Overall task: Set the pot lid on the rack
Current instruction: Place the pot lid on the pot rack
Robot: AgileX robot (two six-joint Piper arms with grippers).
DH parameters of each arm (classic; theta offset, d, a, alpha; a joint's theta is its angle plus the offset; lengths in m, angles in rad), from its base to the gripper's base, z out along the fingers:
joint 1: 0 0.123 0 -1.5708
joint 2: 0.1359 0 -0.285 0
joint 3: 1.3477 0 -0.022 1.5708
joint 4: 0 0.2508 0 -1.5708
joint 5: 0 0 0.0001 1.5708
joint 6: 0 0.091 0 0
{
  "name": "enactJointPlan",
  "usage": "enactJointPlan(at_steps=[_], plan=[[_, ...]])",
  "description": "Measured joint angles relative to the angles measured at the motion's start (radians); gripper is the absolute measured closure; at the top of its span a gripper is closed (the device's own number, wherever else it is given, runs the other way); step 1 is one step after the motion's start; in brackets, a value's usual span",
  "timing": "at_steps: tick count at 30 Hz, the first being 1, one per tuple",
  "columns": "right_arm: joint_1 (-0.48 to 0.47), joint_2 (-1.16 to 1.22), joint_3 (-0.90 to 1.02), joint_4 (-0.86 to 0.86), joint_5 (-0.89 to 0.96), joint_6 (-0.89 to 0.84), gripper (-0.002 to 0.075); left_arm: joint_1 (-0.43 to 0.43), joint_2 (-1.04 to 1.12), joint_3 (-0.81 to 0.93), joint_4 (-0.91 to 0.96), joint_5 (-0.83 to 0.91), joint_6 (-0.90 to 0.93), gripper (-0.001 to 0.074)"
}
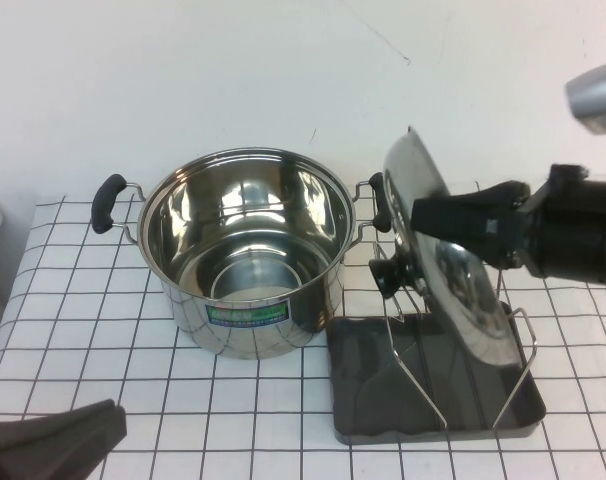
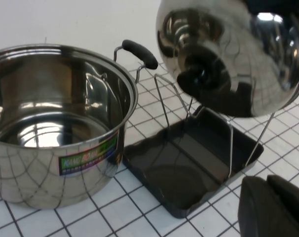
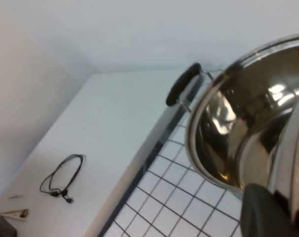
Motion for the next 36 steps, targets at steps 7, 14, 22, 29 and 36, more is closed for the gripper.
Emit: enactJointPlan(at_steps=[7,14,22,29,36], plan=[[0.000,0.071,0.000,0.000,-0.002,0.018,0.0714,0.000,0.000,0.000,-0.002,-0.024,0.005,0.0736],[0.000,0.087,0.000,0.005,-0.032,0.036,0.0714,0.000,0.000,0.000,-0.002,-0.024,0.016,0.0736],[0.000,0.087,0.000,0.009,-0.053,0.038,0.0519,0.000,0.000,0.000,-0.002,-0.024,0.016,0.0736],[0.000,0.087,0.000,0.009,-0.042,0.038,0.0286,0.000,0.000,0.000,-0.002,-0.024,0.020,0.0736],[0.000,0.087,-0.002,0.009,-0.038,0.038,0.0264,0.000,0.000,0.000,-0.002,-0.007,0.020,0.0736]])
